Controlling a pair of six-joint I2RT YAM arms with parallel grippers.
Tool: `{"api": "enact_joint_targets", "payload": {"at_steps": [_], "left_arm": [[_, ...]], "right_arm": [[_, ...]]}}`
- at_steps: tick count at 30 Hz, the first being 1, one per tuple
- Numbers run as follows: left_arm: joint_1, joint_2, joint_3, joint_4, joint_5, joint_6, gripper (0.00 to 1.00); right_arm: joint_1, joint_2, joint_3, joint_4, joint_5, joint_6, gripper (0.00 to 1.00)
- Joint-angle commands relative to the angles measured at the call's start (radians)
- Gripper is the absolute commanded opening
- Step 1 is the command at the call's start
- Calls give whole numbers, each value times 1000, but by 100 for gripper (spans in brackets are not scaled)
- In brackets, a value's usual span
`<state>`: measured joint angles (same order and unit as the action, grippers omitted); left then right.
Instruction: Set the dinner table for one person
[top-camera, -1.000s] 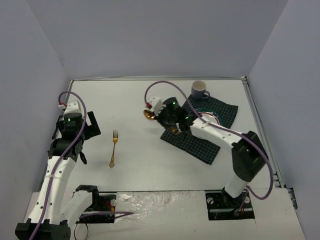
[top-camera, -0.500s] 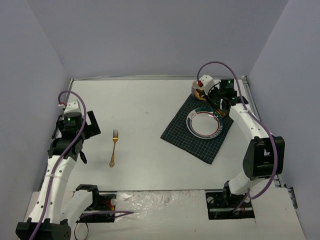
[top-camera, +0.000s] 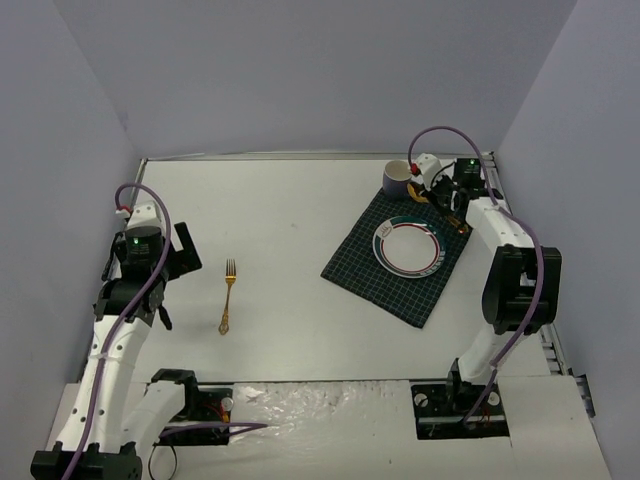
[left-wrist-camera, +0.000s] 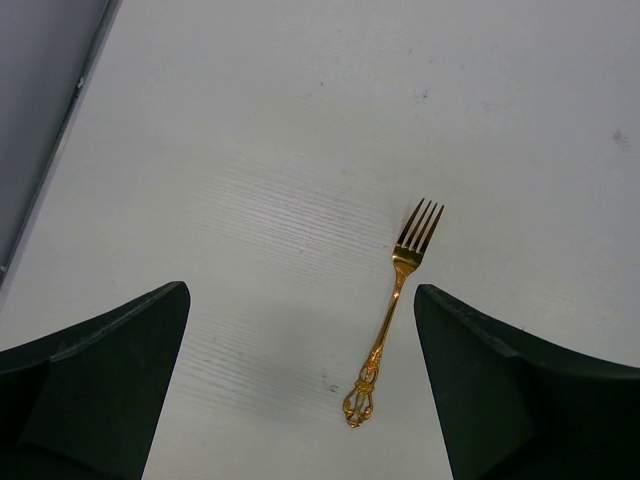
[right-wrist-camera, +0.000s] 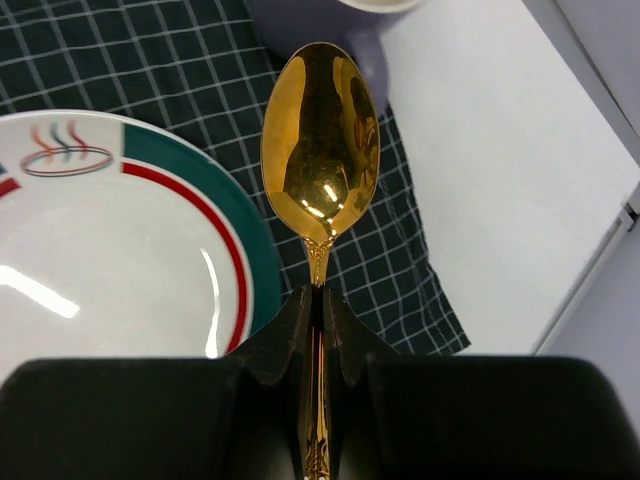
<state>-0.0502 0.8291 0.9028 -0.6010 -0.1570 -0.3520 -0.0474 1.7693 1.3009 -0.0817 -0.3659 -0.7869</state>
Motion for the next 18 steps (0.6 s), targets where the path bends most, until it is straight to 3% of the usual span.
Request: {"api": "enact_joint_targets", "payload": {"at_steps": [1,18], "left_arm": [[4,-6,11,39,-2,-6,92],[6,23,15,33,-23,-4,92]], "right_arm": [[-18,12,57,96,7,-39,0],[-58,91,-5,176,24,-126,0]]}}
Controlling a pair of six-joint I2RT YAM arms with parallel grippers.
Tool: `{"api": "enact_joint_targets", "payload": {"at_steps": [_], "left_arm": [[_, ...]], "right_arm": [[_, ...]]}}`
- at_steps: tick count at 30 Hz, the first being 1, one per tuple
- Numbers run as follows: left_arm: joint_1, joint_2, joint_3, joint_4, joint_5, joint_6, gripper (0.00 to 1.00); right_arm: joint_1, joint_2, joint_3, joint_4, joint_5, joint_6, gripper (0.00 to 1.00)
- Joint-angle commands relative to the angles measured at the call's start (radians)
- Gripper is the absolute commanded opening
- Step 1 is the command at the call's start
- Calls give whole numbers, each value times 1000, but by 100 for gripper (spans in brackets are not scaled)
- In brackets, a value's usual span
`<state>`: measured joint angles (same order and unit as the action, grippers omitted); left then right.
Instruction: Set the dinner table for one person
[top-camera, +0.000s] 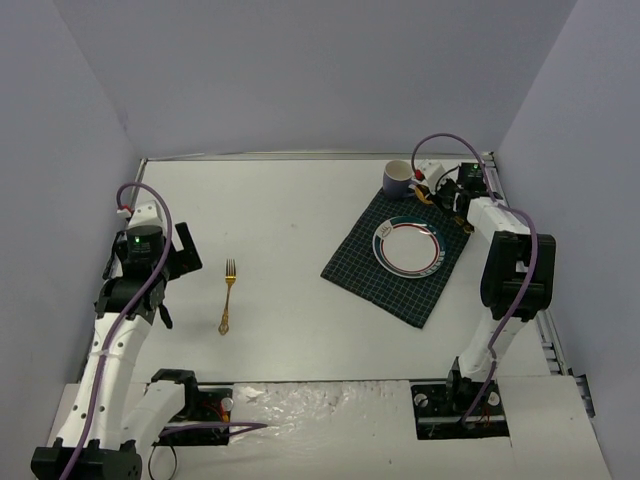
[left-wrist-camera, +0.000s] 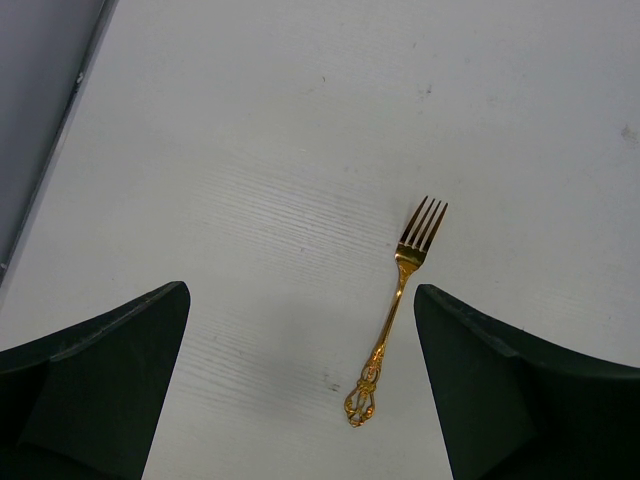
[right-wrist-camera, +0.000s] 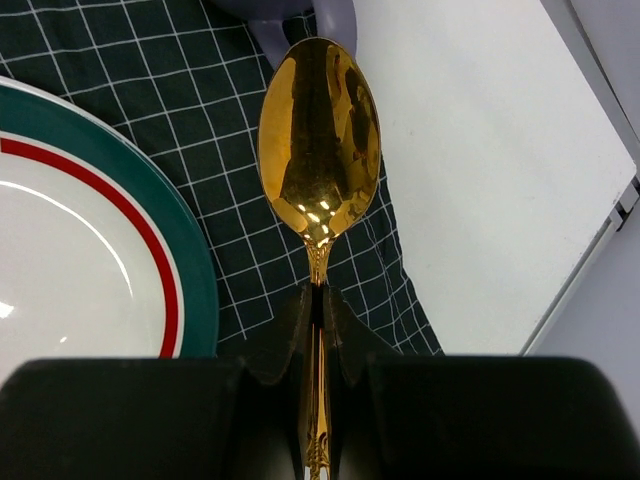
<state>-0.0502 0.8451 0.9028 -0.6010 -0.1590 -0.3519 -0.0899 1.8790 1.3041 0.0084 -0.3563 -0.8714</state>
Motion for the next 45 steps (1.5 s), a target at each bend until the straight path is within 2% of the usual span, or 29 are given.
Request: {"api": "enact_joint_targets", "payload": {"at_steps": [1,16,45], "left_arm": [[6,8,15,32,-20,-4,92],[6,8,15,32,-22,-4,92],[6,24,11,32,-28,-1,92]], "right_arm": [[-16,-17,-11,88,20,-47,0],[-25,-4,-52,127,52,-86,0],[-17,131,64,125,68,-128,1]]}}
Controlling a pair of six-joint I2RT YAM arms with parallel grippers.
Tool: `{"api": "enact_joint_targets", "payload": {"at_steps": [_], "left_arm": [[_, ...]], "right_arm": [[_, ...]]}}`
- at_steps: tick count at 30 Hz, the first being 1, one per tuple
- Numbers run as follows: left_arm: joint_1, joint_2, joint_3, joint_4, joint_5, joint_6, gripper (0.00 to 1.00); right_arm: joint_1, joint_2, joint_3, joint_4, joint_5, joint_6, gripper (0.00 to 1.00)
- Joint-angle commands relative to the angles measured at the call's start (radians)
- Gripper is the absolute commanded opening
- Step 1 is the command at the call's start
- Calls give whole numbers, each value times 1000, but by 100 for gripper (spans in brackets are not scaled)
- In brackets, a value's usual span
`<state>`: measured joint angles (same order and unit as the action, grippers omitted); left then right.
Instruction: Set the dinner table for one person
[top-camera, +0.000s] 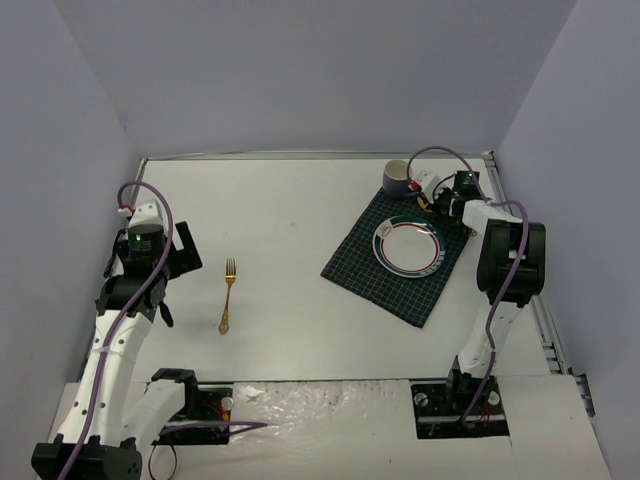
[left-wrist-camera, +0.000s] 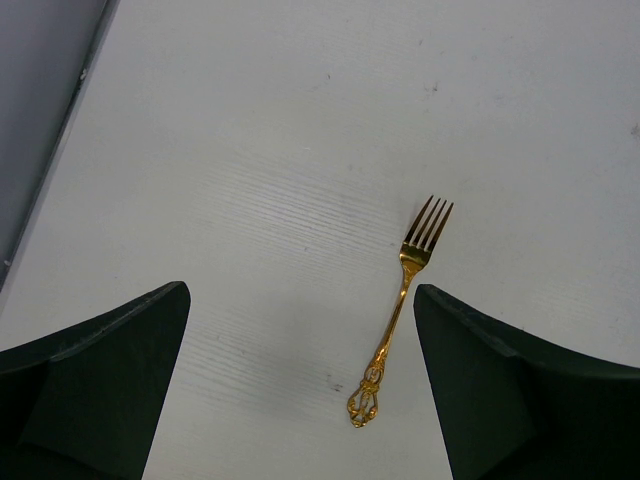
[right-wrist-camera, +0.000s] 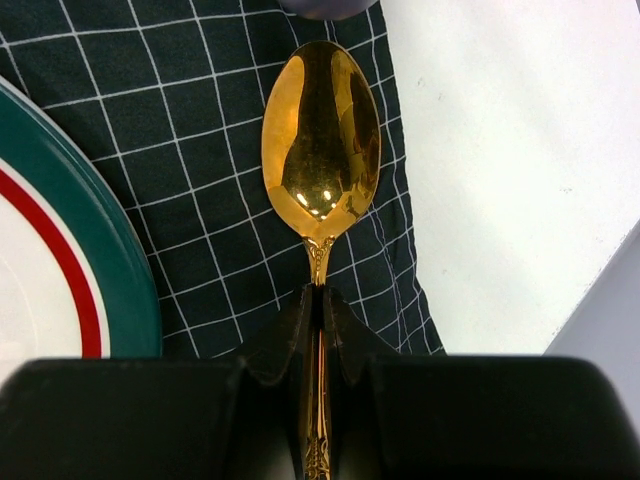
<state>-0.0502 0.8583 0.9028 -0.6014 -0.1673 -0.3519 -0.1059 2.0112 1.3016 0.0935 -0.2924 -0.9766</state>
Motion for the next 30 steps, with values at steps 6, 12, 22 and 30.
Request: {"api": "enact_joint_targets", "payload": {"at_steps": [6,12,22,30], "left_arm": [[6,16,12,31,-19,1,92],[6,18,13,30,-20,2,92],[6,25,13,30,-18,2,92],[6,27,13,31,-23,4,92]], "right_arm": [[-2,27,92,41,10,-26,2],[-3,52,100,43,15,-35,5],[-5,69,106,68,31,-42,7],[-5,75,111,89,36,-55,10]]}}
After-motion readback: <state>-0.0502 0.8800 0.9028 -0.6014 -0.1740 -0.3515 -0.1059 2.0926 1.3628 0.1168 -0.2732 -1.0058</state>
